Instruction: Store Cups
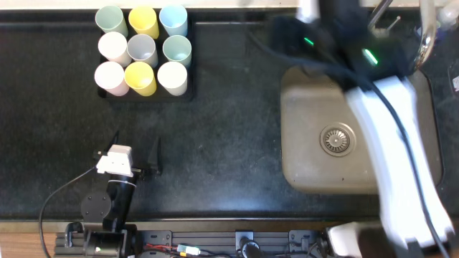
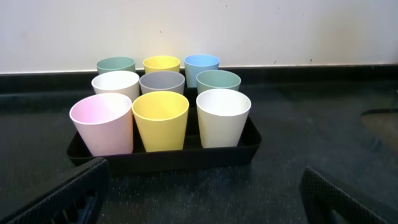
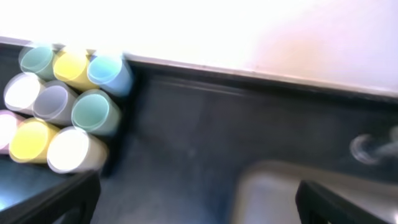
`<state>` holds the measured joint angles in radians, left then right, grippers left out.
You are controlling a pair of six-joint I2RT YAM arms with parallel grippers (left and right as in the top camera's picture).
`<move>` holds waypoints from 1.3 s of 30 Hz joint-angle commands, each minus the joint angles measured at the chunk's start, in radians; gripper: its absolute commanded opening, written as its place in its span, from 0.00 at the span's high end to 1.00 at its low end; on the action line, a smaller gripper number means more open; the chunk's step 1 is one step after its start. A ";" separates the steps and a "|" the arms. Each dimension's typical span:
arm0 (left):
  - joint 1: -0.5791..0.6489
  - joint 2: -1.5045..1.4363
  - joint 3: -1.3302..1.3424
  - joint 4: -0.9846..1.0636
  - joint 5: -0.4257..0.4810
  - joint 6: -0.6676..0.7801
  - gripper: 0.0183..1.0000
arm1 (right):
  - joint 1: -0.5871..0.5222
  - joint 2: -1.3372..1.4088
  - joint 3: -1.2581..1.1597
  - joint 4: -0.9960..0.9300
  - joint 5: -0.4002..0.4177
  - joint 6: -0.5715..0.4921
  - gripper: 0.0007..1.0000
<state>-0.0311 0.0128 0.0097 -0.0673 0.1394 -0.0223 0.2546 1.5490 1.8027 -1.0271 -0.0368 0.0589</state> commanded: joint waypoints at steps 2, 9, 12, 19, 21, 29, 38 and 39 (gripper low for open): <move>-0.003 -0.010 -0.002 0.000 0.014 0.016 0.00 | -0.143 -0.393 -0.451 0.196 -0.034 -0.032 0.00; -0.003 -0.010 -0.002 0.000 0.014 0.016 0.00 | -0.249 -0.921 -0.998 0.522 -0.023 -0.029 0.00; -0.003 -0.010 -0.002 0.000 0.014 0.016 0.00 | -0.247 -1.098 -1.184 0.655 -0.022 -0.029 0.00; -0.003 -0.010 -0.002 0.000 0.014 0.016 0.00 | -0.247 -1.393 -1.486 0.838 -0.022 -0.029 0.00; -0.003 -0.010 -0.002 0.000 0.014 0.015 0.00 | -0.247 -1.445 -1.540 0.864 -0.023 -0.029 0.00; -0.003 -0.010 -0.002 0.000 0.014 0.016 0.00 | -0.224 -1.546 -1.690 0.983 -0.025 -0.030 0.00; -0.003 -0.010 -0.002 0.000 0.014 0.016 0.00 | -0.123 -1.546 -1.798 1.057 0.019 -0.048 0.00; -0.003 -0.010 -0.002 0.000 0.014 0.015 0.00 | -0.119 -1.546 -1.798 1.051 0.020 -0.048 0.00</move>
<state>-0.0311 0.0128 0.0097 -0.0669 0.1394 -0.0223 0.1204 0.0147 0.0177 0.0231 -0.0402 0.0219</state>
